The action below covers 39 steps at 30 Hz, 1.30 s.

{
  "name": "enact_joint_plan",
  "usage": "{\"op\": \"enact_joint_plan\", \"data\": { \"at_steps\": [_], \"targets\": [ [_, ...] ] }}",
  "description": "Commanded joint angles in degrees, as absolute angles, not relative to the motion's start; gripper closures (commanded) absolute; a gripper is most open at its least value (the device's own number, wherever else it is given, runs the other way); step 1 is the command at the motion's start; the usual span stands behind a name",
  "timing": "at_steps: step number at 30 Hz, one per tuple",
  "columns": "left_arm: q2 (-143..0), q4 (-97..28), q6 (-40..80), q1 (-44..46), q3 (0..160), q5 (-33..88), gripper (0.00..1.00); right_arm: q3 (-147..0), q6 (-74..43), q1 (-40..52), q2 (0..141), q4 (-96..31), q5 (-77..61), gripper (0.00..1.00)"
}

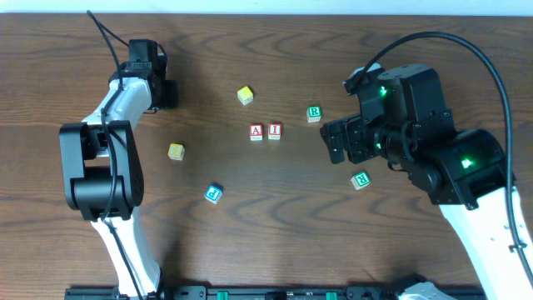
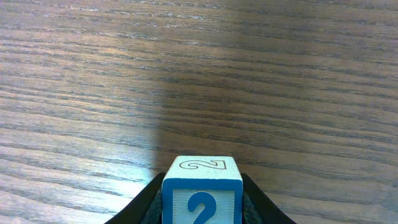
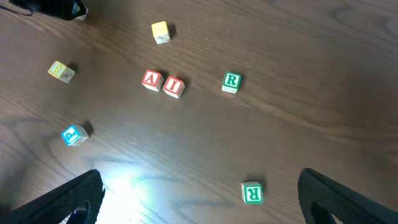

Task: Spell out Ai2
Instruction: 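Carry the blue 2 block with left gripper toward the AI blocks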

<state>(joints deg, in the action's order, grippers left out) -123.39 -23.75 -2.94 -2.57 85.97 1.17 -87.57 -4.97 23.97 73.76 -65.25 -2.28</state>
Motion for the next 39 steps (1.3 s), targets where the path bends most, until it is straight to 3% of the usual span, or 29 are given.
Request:
{"op": "enact_joint_plan", "data": {
  "at_steps": [1, 4, 10, 16, 24, 33, 39],
  "targets": [
    [-124.4, -24.0, -2.5, -2.7, 87.3, 0.5, 0.7, -87.7, -5.1, 24.3, 73.5, -65.1, -1.5, 0.01],
    [-124.3, -24.2, -0.3, -2.7, 87.3, 0.6, 0.74, -87.7, -5.1, 24.3, 73.5, -65.0, -1.5, 0.01],
    [-123.0, -30.4, 1.7, -1.5, 92.6, 1.1, 0.95, -89.9, -5.1, 22.8, 72.9, -65.2, 0.7, 0.01],
    [-120.0, -39.1, 3.6, 3.6, 103.1, 1.5, 0.94, -98.5, -5.1, 19.7, 70.5, -69.5, 5.6, 0.01],
    [-117.5, -39.7, 12.2, 18.3, 103.9, 9.3, 0.94, -111.0, -5.1, 17.9, 65.3, -78.7, 11.1, 0.01],
    [-120.3, -40.9, 23.4, 38.6, 103.9, -2.2, 0.94, -112.8, -6.2, 17.9, 58.8, -84.9, 11.1, 0.01],
    [-125.2, -40.7, 30.3, 43.5, 103.9, -4.4, 0.94, -112.8, -6.4, 17.9, 57.2, -85.8, 10.3, 0.01]
  ]
}}
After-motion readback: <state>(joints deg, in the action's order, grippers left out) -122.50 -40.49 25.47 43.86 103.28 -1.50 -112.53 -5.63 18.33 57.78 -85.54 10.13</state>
